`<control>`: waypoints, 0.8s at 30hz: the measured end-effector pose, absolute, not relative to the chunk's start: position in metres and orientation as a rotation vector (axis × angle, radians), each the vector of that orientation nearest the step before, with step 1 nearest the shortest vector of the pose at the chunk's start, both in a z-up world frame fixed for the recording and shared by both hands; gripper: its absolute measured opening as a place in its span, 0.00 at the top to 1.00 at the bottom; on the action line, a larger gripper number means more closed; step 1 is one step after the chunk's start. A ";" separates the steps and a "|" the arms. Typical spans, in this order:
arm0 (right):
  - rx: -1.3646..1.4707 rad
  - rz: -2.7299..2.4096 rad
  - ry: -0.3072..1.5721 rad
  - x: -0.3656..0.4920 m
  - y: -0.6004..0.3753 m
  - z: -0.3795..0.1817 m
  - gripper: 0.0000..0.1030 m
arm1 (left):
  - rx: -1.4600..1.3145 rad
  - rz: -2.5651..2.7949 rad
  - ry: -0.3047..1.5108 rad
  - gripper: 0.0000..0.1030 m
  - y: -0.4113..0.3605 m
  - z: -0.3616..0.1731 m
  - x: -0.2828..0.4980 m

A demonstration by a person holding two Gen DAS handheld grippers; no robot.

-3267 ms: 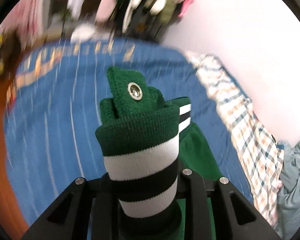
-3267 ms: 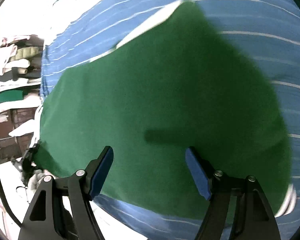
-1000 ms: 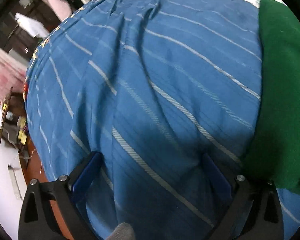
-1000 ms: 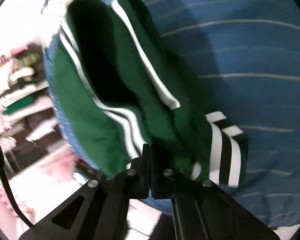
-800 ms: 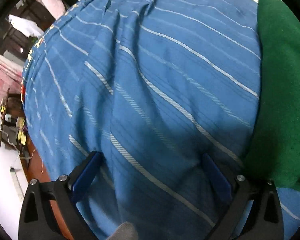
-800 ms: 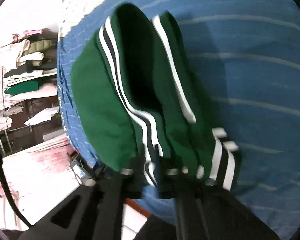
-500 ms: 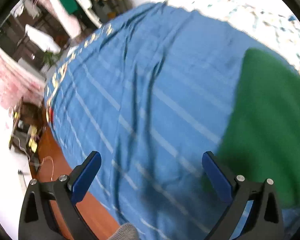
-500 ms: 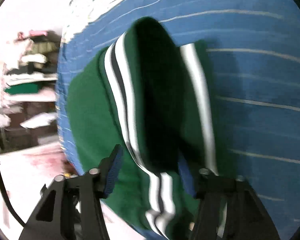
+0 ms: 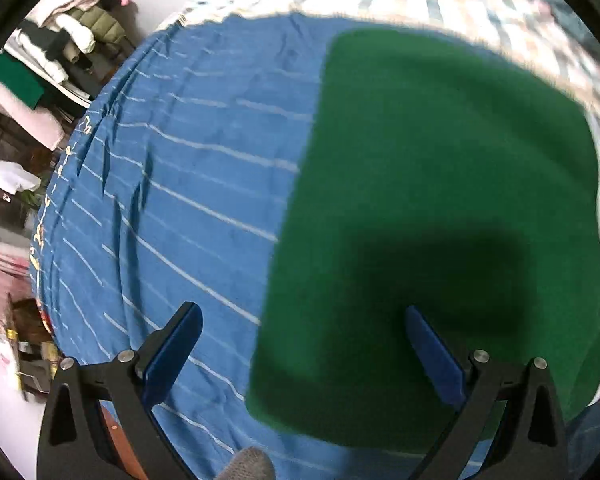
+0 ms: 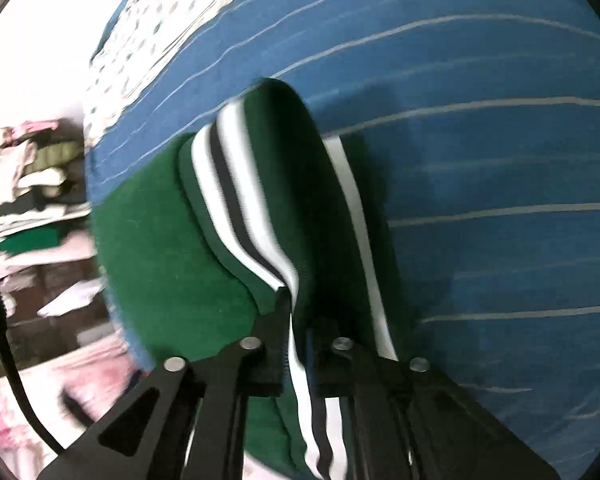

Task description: Fold large clothes

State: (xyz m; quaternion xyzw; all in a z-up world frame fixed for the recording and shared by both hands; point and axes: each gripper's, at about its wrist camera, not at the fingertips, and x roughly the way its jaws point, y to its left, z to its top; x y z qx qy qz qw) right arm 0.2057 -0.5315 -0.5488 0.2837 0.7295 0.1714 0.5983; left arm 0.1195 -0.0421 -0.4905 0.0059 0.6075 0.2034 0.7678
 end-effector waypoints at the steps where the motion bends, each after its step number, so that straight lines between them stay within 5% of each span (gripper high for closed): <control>1: 0.654 0.420 1.695 0.206 -0.531 -0.544 0.76 | 0.005 0.436 1.312 0.00 -0.041 -0.490 0.118; 4: 0.606 0.473 1.688 0.191 -0.536 -0.518 0.54 | -0.018 0.440 1.304 0.00 -0.041 -0.485 0.113; 11: 0.675 0.500 1.896 0.123 -0.537 -0.553 0.53 | -0.015 0.458 1.288 0.00 -0.051 -0.472 0.109; 12: 0.717 0.510 1.899 0.116 -0.538 -0.557 0.58 | 0.001 0.455 1.286 0.00 -0.054 -0.470 0.110; 13: 0.745 0.526 1.888 0.112 -0.536 -0.559 0.84 | 0.014 0.451 1.283 0.00 -0.057 -0.468 0.110; 14: 0.752 0.541 1.882 0.110 -0.533 -0.559 0.98 | 0.025 0.448 1.280 0.00 -0.059 -0.466 0.110; 21: 0.733 0.318 1.709 0.095 -0.584 -0.495 0.98 | 0.022 0.447 1.273 0.00 -0.056 -0.456 0.109; 24: 0.686 0.231 1.760 0.084 -0.608 -0.513 0.98 | 0.007 0.446 1.311 0.00 -0.051 -0.475 0.117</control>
